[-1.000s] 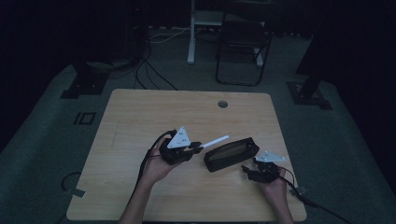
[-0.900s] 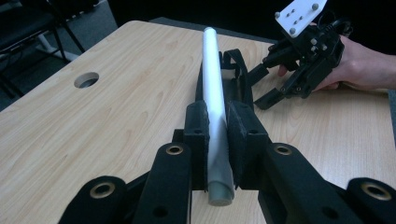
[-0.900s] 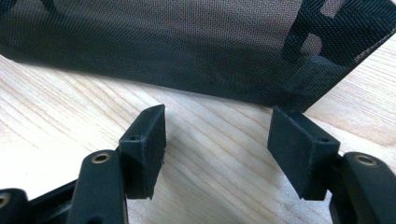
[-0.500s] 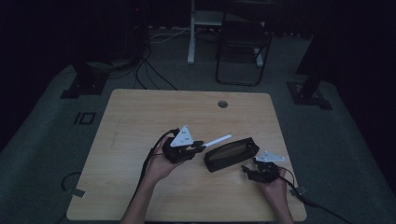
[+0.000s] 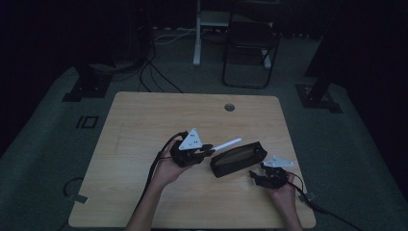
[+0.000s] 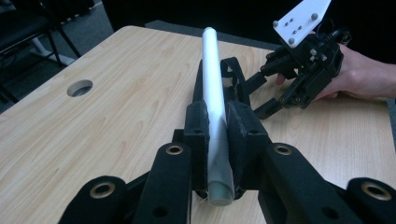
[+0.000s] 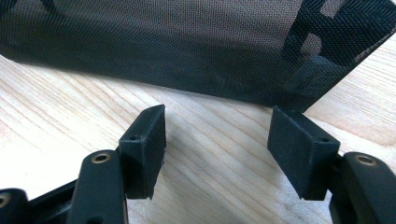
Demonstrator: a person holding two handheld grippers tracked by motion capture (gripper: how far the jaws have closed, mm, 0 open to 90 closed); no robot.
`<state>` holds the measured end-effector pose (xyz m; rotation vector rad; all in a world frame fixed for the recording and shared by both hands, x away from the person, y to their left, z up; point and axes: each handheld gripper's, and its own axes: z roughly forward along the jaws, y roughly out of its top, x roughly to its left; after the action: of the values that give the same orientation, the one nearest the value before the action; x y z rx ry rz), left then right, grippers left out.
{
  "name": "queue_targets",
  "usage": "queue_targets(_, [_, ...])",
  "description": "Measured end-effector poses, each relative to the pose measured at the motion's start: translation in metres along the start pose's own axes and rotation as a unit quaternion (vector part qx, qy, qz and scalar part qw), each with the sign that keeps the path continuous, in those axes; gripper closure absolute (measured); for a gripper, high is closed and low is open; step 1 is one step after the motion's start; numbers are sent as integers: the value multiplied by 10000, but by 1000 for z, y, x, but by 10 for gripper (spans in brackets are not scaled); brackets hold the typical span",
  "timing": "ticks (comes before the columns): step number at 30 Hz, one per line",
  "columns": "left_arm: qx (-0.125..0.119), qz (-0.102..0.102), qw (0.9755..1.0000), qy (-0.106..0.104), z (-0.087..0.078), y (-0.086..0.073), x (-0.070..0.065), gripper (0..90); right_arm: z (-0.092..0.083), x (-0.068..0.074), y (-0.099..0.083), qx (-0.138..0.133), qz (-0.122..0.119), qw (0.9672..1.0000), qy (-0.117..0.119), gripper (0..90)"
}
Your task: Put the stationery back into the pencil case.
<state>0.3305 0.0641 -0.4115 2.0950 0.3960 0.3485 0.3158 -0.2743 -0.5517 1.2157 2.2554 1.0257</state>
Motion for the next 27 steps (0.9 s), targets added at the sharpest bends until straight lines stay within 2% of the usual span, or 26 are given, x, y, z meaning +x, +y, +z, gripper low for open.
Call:
queue_targets(15, [-88,-19,10000,9,3,6,1,791,0,0,0,5,-4,10000,-6,367])
queue_targets(27, [-38,-8,10000,-40,12,9,-2,791,-1,0,-1,12,-3,10000,2,367])
